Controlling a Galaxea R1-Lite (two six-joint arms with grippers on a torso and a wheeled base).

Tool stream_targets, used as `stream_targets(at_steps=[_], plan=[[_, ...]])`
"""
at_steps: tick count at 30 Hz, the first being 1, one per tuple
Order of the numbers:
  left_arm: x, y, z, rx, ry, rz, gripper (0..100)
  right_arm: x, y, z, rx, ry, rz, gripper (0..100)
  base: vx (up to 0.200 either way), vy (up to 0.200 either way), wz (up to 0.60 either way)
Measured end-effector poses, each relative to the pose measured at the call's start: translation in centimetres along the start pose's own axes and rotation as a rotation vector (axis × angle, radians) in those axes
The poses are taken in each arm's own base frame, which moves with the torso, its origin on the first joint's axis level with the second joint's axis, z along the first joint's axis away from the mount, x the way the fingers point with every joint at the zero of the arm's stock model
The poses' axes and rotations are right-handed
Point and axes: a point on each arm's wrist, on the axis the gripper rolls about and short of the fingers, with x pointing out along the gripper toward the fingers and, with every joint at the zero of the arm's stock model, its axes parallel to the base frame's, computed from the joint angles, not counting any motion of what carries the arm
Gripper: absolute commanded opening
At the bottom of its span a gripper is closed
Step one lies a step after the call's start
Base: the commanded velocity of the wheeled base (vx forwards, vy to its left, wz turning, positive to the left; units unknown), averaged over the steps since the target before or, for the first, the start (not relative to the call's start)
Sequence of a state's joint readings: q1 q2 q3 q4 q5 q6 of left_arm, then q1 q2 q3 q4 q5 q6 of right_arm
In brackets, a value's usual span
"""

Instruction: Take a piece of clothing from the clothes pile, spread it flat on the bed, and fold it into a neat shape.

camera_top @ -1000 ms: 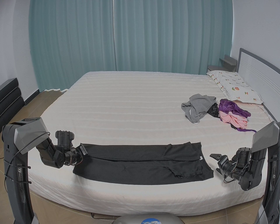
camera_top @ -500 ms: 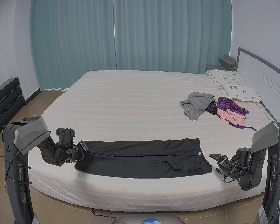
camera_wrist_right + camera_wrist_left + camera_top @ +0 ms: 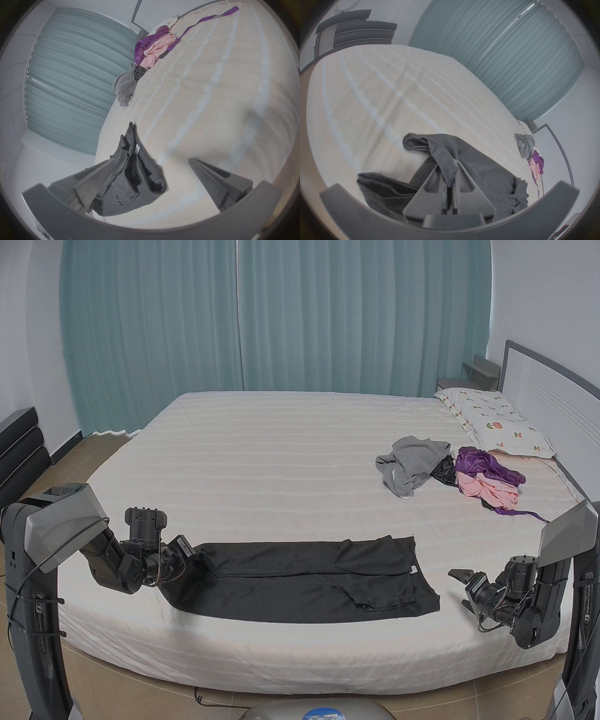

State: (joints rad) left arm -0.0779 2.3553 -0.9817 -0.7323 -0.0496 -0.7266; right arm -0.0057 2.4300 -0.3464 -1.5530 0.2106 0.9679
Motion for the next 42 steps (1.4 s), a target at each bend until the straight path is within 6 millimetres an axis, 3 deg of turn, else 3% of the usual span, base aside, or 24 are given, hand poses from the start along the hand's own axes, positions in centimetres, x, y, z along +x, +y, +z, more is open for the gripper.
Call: stream_targets(at_steps=[22,28,36,42], plan=[[-3.2,-7.0,-1.9,0.094,0.011,-0.005,0,0.0,0.0,-0.1,-0.005,0.003,-0.002,100,0.000,-0.200,0.00],[-3.7,-9.9,-2.4,0.131,0.047,-0.015,0,0.0,0.0,-0.1,-0.008,0.003,-0.002,100,0.000,-0.200,0.00],[-3.1,-13.0,-3.7,0.175,0.068,-0.022,0,0.0,0.0,-0.2,-0.013,0.004,-0.003,100,0.000,-0.200,0.00],[-1.9,-14.4,-4.8,0.198,0.051,-0.012,0,0.1,-0.1,-0.5,-0.032,0.014,-0.008,100,0.000,0.000,0.00]])
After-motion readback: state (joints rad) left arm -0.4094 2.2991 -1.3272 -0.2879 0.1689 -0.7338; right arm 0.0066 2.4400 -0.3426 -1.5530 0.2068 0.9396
